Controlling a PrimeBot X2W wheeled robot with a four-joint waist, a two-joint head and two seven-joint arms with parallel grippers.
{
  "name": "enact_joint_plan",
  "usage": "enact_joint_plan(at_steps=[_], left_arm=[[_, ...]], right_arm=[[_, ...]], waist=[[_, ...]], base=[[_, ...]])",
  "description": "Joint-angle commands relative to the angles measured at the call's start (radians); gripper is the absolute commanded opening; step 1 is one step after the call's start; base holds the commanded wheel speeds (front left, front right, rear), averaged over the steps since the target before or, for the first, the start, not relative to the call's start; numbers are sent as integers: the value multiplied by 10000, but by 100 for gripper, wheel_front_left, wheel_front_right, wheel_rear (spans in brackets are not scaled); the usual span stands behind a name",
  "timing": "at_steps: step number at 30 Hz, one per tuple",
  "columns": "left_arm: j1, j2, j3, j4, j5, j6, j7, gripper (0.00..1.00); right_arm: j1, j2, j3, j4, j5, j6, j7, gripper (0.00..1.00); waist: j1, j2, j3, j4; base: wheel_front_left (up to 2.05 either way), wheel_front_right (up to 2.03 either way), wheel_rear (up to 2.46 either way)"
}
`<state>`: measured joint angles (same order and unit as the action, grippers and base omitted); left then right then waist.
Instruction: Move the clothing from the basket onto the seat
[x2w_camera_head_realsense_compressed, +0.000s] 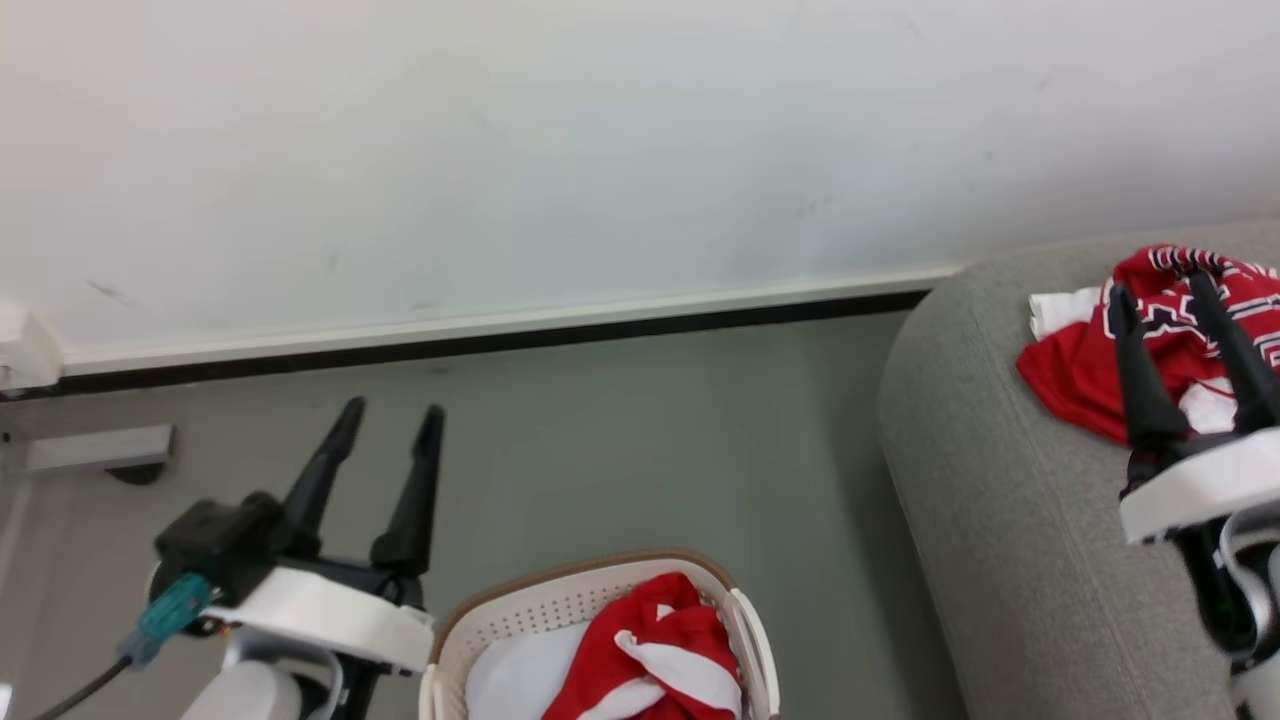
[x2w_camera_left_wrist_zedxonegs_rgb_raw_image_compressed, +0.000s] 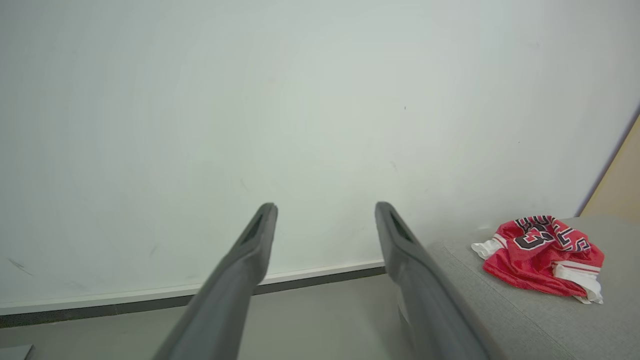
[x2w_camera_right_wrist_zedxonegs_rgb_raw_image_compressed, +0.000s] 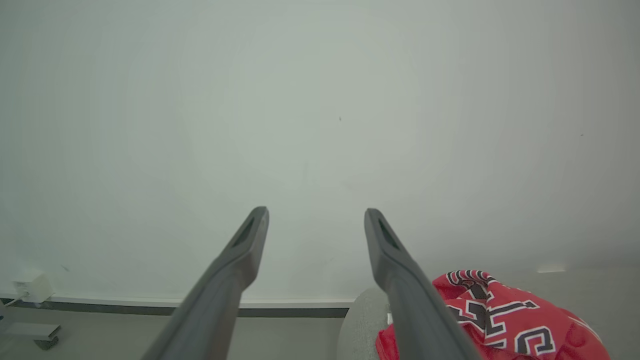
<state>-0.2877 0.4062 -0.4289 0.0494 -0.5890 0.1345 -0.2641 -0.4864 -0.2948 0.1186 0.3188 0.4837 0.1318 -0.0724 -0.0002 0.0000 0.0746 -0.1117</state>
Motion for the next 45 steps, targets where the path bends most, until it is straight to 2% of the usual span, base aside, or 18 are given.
enact_joint_plan(at_steps=[1,10,17,23,30,45], left_arm=[[439,-76,324,-123,132,100,-2,100],[2149,-819,1931,-87,979,230,-3,100],[3007,-1639,2757,28,1876,-258,-4,100],[3288,-2488,3367,301,2560,-901,-4,100],[3146,-2868,3848,481,3180,-1433,-5,100],[2966,-3313,4415,795,3708,-1923,-5,100]], right_arm=[[552,109,-83,-366,-133,-22,-116,100],[3039,1089,213,-1997,-734,-22,-681,100],[4193,1728,-49,-1909,-843,-22,-1175,100],[4279,2061,170,-1194,-1404,-22,-1427,100],[4000,2172,192,-873,-1612,-22,-1558,100],[3822,2319,283,-656,-1629,-22,-1629,100]], waist=[[2,0,-295,307],[2,0,-612,627],[2,0,-731,716],[2,0,-730,723],[2,0,-674,712],[2,0,-637,539]], base=[[0,0,0],[0,0,0],[0,0,0],[0,0,0],[0,0,0],[0,0,0]])
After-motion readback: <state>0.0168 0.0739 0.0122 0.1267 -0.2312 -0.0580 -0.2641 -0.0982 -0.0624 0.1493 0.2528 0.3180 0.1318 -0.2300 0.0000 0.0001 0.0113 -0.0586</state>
